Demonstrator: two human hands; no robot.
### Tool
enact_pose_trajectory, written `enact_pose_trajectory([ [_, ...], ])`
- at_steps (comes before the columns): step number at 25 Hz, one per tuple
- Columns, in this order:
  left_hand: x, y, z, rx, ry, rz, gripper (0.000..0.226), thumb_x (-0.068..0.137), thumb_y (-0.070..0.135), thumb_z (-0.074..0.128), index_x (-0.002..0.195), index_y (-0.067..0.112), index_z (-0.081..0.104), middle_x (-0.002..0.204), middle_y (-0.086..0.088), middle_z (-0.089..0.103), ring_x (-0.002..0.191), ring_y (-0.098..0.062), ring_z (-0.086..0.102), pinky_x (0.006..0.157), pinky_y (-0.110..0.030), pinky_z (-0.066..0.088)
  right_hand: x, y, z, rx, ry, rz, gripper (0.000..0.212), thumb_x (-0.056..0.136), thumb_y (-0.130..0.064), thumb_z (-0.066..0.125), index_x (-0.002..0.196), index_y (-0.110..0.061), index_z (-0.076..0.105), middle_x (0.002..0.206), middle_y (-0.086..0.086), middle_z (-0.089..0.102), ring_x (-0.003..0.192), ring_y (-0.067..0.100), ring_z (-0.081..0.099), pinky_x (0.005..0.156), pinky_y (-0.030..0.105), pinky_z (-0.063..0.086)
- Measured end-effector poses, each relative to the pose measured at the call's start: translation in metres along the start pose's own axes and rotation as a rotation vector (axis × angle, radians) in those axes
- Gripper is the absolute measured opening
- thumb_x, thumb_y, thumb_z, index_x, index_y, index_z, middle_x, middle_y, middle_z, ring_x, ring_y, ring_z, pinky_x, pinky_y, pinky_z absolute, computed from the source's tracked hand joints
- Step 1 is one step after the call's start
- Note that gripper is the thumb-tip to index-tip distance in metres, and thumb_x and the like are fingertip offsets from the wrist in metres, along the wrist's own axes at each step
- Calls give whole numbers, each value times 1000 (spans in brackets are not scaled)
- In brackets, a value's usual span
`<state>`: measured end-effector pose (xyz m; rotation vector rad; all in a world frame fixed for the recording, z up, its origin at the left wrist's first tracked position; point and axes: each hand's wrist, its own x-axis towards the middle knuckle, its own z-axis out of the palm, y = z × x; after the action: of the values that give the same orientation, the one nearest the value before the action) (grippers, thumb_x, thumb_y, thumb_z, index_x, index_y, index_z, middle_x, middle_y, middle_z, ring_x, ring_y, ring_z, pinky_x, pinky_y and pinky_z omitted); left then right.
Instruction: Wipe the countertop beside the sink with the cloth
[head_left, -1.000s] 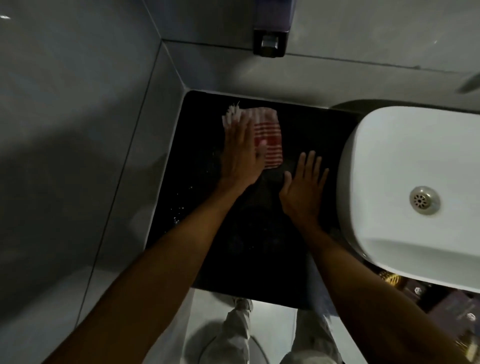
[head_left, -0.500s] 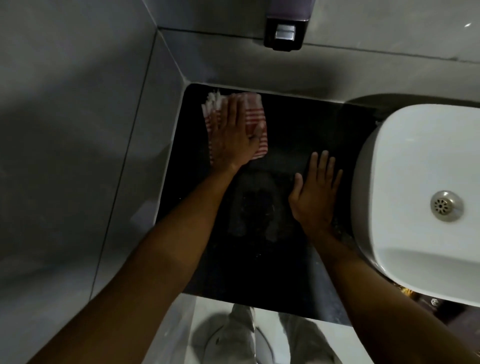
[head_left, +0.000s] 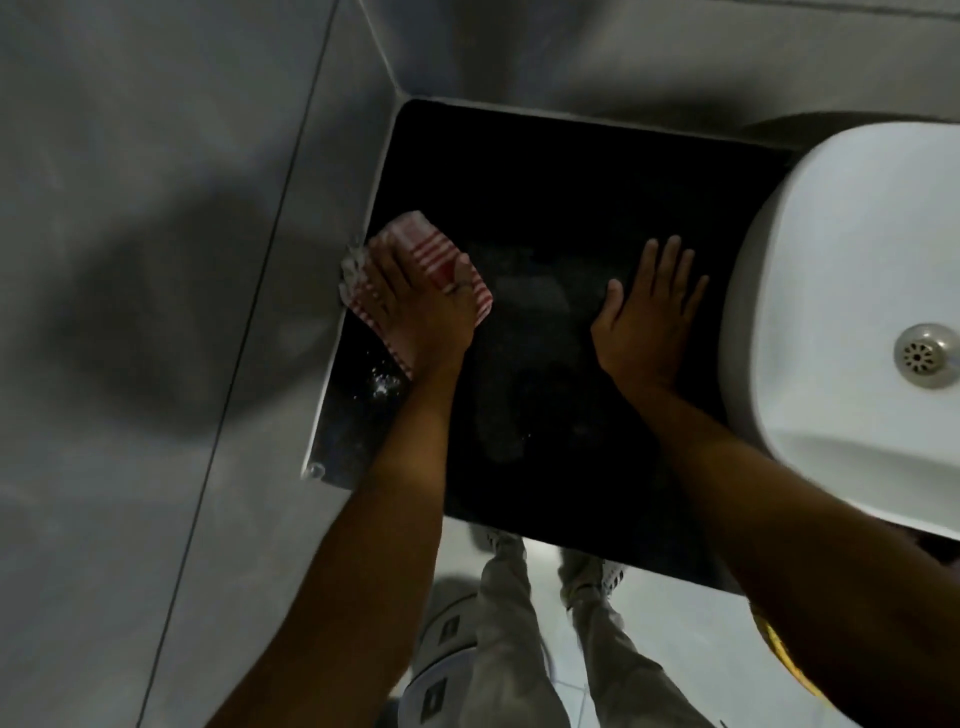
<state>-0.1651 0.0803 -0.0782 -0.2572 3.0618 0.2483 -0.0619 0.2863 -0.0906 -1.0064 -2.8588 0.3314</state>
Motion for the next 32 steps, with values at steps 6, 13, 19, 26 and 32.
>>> enact_pose_trajectory([
  [6, -91, -84, -5, 6, 17, -111, 85, 103, 66, 26, 165, 8, 20, 172, -17, 23, 160, -36, 19, 127, -41, -11, -1, 0, 1, 22, -1, -14, 70, 102, -42, 33, 161, -6, 25, 170, 18, 20, 159, 38, 16, 128, 60, 9],
  [13, -145, -122, -1, -21, 48, -280, 69, 109, 46, 23, 165, 7, 16, 173, -18, 19, 162, -37, 14, 130, -54, 0, 2, 2, -1, 34, -24, -16, 71, 103, -44, 31, 162, -6, 23, 171, 18, 18, 159, 37, 13, 128, 60, 6],
  [19, -159, -130, 0, -68, 29, -314, 72, 107, 46, 18, 166, 6, 12, 174, -19, 12, 163, -36, 7, 129, -50, -6, 1, 1, 3, 11, -20, -17, 72, 102, -46, 28, 162, -6, 23, 171, 18, 18, 160, 37, 13, 128, 59, 6],
  [26, -191, -105, 8, 22, -16, -54, 85, 104, 64, 29, 167, 10, 12, 174, -19, 12, 162, -38, 9, 131, -58, 7, 1, -1, 6, -17, -7, -19, 73, 101, -47, 26, 162, -6, 23, 171, 19, 18, 159, 37, 13, 128, 60, 6],
  [32, -221, -54, 17, -19, -20, 104, 97, 96, 82, 25, 167, 16, 16, 174, -21, 14, 161, -40, 11, 130, -60, 9, -1, -2, 4, -58, -20, -26, 72, 103, -47, 23, 163, -8, 19, 172, 19, 13, 160, 36, 10, 128, 59, 4],
])
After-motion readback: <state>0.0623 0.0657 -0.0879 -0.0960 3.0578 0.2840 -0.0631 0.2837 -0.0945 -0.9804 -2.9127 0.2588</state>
